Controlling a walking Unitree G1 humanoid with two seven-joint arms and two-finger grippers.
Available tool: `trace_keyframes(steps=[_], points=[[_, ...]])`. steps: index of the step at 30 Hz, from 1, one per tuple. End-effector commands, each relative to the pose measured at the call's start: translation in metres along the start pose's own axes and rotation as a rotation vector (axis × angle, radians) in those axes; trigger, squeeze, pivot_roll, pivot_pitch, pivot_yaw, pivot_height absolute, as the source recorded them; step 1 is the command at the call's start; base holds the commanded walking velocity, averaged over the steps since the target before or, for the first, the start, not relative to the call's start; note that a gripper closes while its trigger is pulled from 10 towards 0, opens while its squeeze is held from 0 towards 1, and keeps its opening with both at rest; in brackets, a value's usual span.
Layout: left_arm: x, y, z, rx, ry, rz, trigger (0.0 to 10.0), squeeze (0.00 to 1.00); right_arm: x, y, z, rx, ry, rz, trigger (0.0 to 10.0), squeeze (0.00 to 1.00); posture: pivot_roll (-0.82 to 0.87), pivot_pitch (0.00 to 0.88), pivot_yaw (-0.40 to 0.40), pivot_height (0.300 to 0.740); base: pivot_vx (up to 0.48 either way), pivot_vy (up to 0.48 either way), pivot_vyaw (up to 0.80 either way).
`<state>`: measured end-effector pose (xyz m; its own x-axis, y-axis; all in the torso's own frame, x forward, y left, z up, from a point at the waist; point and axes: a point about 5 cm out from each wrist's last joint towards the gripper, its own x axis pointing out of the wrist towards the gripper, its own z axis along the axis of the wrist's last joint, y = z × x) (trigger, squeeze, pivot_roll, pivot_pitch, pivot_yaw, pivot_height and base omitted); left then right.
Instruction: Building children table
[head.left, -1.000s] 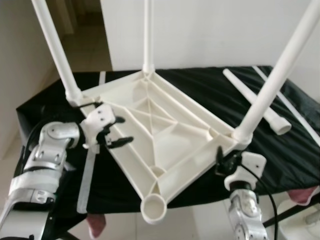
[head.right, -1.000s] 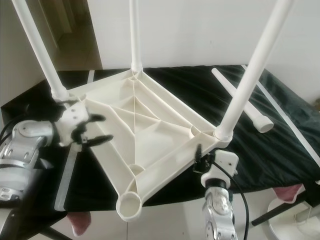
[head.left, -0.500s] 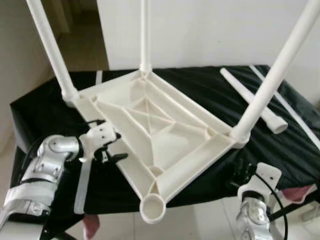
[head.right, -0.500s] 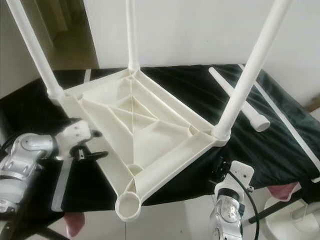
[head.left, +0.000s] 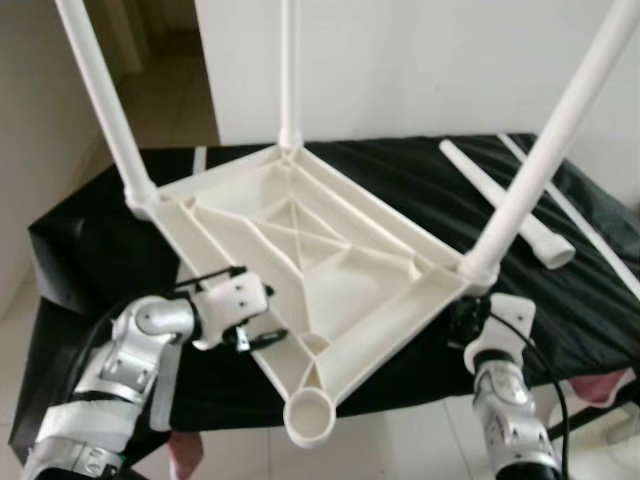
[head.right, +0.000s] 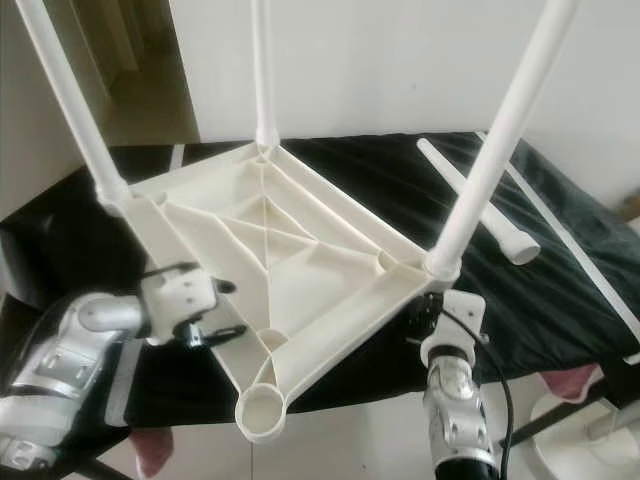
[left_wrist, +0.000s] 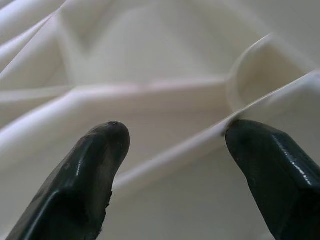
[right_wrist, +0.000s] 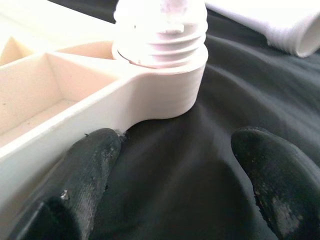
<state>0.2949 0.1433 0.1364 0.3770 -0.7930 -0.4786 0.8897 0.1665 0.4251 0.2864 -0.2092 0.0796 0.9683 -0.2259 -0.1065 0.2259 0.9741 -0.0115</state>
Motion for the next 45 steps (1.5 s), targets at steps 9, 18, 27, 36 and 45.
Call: trace_keyframes(steps=[9,18,27,36,45], points=[[0.031,-0.019,0.037,-0.002,-0.144,-0.038,10.0,0.0,0.033,0.003,0.016,0.005,0.023,0.085,10.0,0.0,0.05,0.0,-0.021,0.74,0.0,0.0,0.0],[0.069,-0.03,0.068,0.002,-0.235,-0.063,10.0,0.0,0.053,0.01,0.031,-0.01,0.009,0.116,10.0,0.0,0.05,0.0,-0.022,0.74,0.0,0.0,0.0],[0.039,0.013,0.067,0.01,-0.229,0.048,10.0,0.0,0.047,0.009,0.038,0.014,-0.055,0.147,10.0,0.0,0.06,0.0,-0.023,0.74,0.0,0.0,0.0],[-0.006,0.048,0.05,-0.052,-0.231,0.04,10.0,0.0,0.019,-0.004,0.044,0.053,-0.167,0.254,10.0,0.0,0.05,0.0,-0.002,0.74,0.0,0.0,0.0],[-0.011,0.052,0.019,0.041,-0.001,-0.08,10.0,0.0,0.008,-0.02,0.051,0.025,-0.188,0.33,10.0,0.0,0.03,0.0,0.006,0.74,0.0,0.0,0.0]])
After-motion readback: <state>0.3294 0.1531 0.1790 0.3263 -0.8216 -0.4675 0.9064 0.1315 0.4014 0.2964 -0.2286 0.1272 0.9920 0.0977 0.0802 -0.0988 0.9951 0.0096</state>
